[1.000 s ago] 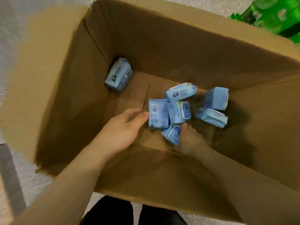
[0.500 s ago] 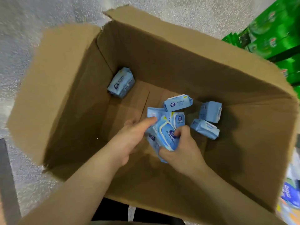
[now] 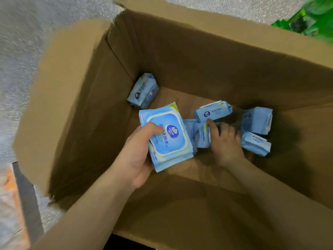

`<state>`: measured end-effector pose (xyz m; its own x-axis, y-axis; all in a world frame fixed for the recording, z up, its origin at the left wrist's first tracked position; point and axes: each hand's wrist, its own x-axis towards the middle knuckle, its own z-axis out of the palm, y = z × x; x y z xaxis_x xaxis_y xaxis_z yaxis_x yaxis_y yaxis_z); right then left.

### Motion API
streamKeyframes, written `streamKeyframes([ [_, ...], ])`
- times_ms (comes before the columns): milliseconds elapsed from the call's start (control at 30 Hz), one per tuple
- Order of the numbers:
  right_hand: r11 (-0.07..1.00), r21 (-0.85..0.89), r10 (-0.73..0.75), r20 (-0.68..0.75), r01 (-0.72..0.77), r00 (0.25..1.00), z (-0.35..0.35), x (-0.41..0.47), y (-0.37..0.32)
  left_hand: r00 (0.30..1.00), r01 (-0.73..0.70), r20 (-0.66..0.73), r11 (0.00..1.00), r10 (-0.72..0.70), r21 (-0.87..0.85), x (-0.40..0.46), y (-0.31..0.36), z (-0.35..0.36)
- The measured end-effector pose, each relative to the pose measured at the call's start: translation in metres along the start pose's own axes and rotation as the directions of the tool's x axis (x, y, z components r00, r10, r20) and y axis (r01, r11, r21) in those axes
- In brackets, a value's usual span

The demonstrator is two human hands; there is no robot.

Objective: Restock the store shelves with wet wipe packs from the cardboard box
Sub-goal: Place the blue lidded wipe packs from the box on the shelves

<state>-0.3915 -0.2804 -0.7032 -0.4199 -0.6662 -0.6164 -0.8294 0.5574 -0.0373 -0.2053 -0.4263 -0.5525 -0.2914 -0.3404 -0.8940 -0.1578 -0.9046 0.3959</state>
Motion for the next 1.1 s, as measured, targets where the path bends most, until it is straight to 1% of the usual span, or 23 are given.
streamKeyframes([
  [100, 0.999, 0.045, -0.007, -0.175, 0.015, 0.985, 0.007, 0.008, 0.006, 0.999, -0.042, 0.023, 0.999, 0.041, 0.010, 0.001, -0.001, 0.000],
  [133, 0.994, 0.099, -0.026, -0.190, 0.045, 0.981, 0.004, 0.005, 0.007, 0.999, -0.050, 0.014, 0.998, 0.049, 0.029, 0.001, -0.001, 0.000],
  [167, 0.972, 0.226, -0.029, -0.178, 0.069, 0.984, -0.001, -0.001, 0.007, 0.998, -0.062, 0.005, 0.997, 0.061, 0.055, 0.002, -0.002, -0.001],
  [200, 0.910, 0.412, 0.006, -0.143, 0.054, 0.990, -0.008, -0.010, 0.006, 0.997, -0.074, -0.001, 0.994, 0.074, 0.081, 0.003, -0.004, -0.001],
  [233, 0.814, 0.581, 0.060, -0.103, 0.011, 0.993, -0.020, -0.023, 0.003, 0.997, -0.081, -0.009, 0.991, 0.082, 0.103, 0.003, -0.005, 0.000],
  [300, 0.606, 0.795, 0.173, -0.080, -0.042, 0.982, -0.045, -0.051, -0.004, 0.995, -0.089, -0.031, 0.987, 0.094, 0.132, 0.004, -0.008, 0.001],
  [367, 0.445, 0.896, 0.263, -0.115, -0.015, 0.958, -0.077, -0.077, -0.015, 0.994, -0.098, -0.032, 0.985, 0.104, 0.145, 0.002, -0.010, 0.004],
  [433, 0.332, 0.943, 0.266, -0.109, 0.015, 0.958, -0.111, -0.099, -0.033, 0.995, -0.096, 0.003, 0.986, 0.096, 0.135, -0.001, -0.014, 0.009],
  [467, 0.347, 0.938, 0.238, -0.105, 0.016, 0.966, -0.124, -0.109, -0.044, 0.995, -0.093, 0.031, 0.988, 0.090, 0.120, -0.004, -0.017, 0.013],
  [567, 0.671, 0.741, 0.131, -0.143, 0.018, 0.981, -0.145, -0.124, -0.073, 0.988, -0.127, 0.102, 0.989, 0.119, 0.076, -0.011, -0.020, 0.019],
  [600, 0.726, 0.687, 0.089, -0.143, 0.034, 0.986, -0.147, -0.127, -0.079, 0.983, -0.150, 0.119, 0.987, 0.143, 0.055, -0.011, -0.021, 0.018],
  [633, 0.737, 0.674, 0.051, -0.128, 0.049, 0.991, -0.150, -0.129, -0.082, 0.976, -0.172, 0.139, 0.985, 0.167, 0.023, -0.011, -0.021, 0.016],
  [700, 0.704, 0.706, -0.037, -0.075, 0.080, 0.996, -0.152, -0.130, -0.081, 0.961, -0.198, 0.188, 0.979, 0.202, -0.042, -0.009, -0.020, 0.012],
  [767, 0.632, 0.762, -0.168, -0.044, 0.141, 0.985, -0.155, -0.132, -0.074, 0.947, -0.208, 0.235, 0.976, 0.218, -0.067, -0.006, -0.019, 0.010],
  [833, 0.456, 0.869, -0.284, -0.064, 0.193, 0.957, -0.155, -0.128, -0.064, 0.938, -0.220, 0.254, 0.972, 0.234, -0.083, -0.003, -0.019, 0.011],
  [867, 0.363, 0.913, -0.245, -0.099, 0.186, 0.965, -0.151, -0.124, -0.056, 0.937, -0.221, 0.252, 0.969, 0.241, -0.106, -0.003, -0.019, 0.012],
  [900, 0.308, 0.941, -0.114, -0.108, 0.139, 0.988, -0.141, -0.116, -0.044, 0.937, -0.217, 0.250, 0.968, 0.243, -0.127, -0.003, -0.017, 0.013],
  [933, 0.338, 0.939, 0.065, -0.094, 0.066, 0.993, -0.128, -0.104, -0.030, 0.937, -0.214, 0.251, 0.966, 0.245, -0.143, -0.004, -0.015, 0.014],
  [967, 0.489, 0.871, 0.238, -0.083, -0.045, 0.968, -0.111, -0.088, -0.012, 0.934, -0.211, 0.258, 0.966, 0.245, -0.152, -0.004, -0.014, 0.014],
  [1000, 0.666, 0.718, 0.356, -0.069, -0.201, 0.932, -0.094, -0.073, 0.005, 0.931, -0.204, 0.273, 0.966, 0.242, -0.160, -0.005, -0.013, 0.014],
  [1033, 0.753, 0.556, 0.435, -0.017, -0.353, 0.900, -0.078, -0.062, 0.020, 0.928, -0.191, 0.291, 0.967, 0.234, -0.169, -0.007, -0.012, 0.014],
  [1067, 0.740, 0.471, 0.513, 0.066, -0.480, 0.856, -0.063, -0.053, 0.031, 0.926, -0.179, 0.303, 0.968, 0.226, -0.176, -0.007, -0.011, 0.013],
  [1100, 0.666, 0.479, 0.581, 0.148, -0.572, 0.800, -0.049, -0.043, 0.038, 0.925, -0.174, 0.309, 0.969, 0.222, -0.177, -0.008, -0.010, 0.011],
])
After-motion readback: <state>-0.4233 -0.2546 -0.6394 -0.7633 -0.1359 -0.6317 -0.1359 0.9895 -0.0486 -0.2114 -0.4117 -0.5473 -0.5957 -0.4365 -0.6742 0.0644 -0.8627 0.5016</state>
